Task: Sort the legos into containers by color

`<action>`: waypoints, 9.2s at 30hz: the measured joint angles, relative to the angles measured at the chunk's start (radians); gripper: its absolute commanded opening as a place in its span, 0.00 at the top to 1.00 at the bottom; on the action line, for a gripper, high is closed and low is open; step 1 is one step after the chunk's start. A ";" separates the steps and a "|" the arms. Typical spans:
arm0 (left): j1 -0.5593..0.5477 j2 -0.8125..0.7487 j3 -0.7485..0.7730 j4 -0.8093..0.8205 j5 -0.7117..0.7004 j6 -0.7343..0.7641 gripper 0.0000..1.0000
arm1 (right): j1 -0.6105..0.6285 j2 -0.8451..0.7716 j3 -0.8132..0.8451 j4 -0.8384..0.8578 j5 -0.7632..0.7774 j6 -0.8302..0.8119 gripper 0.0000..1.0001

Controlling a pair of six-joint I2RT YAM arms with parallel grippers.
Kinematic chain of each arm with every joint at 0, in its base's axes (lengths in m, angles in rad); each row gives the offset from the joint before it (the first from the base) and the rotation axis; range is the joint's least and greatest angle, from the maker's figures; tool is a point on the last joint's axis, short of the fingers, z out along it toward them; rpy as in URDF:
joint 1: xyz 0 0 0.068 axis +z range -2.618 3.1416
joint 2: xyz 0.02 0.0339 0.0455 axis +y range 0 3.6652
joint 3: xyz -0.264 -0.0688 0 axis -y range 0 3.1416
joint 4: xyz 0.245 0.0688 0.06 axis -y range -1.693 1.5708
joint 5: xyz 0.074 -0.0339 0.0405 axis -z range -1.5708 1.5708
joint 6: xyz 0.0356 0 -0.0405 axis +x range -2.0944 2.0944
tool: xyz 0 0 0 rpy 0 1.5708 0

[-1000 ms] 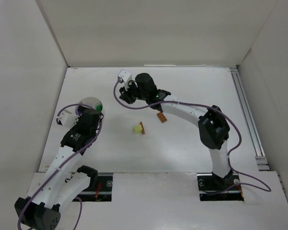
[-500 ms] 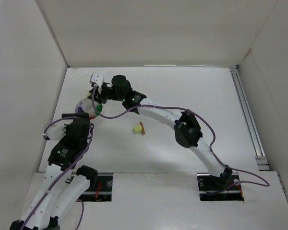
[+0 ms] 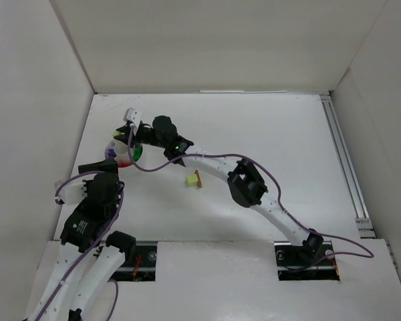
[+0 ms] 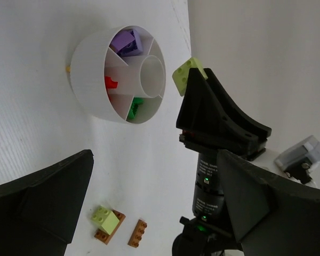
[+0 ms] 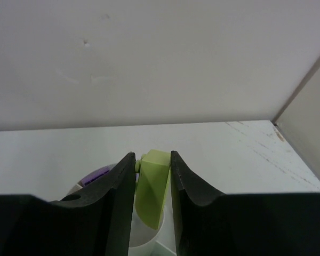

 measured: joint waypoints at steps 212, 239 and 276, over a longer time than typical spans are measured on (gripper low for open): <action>-0.680 0.754 -0.121 1.180 0.427 1.769 1.00 | -0.733 -1.128 -1.237 -0.695 -0.592 0.172 0.94; 0.331 0.919 0.228 0.524 0.363 0.938 1.00 | -0.846 -1.286 -1.333 -0.648 -0.371 -0.024 0.88; 0.291 0.573 0.044 0.819 0.905 1.088 0.23 | -0.804 -1.239 -1.341 -0.605 -0.562 -0.065 0.84</action>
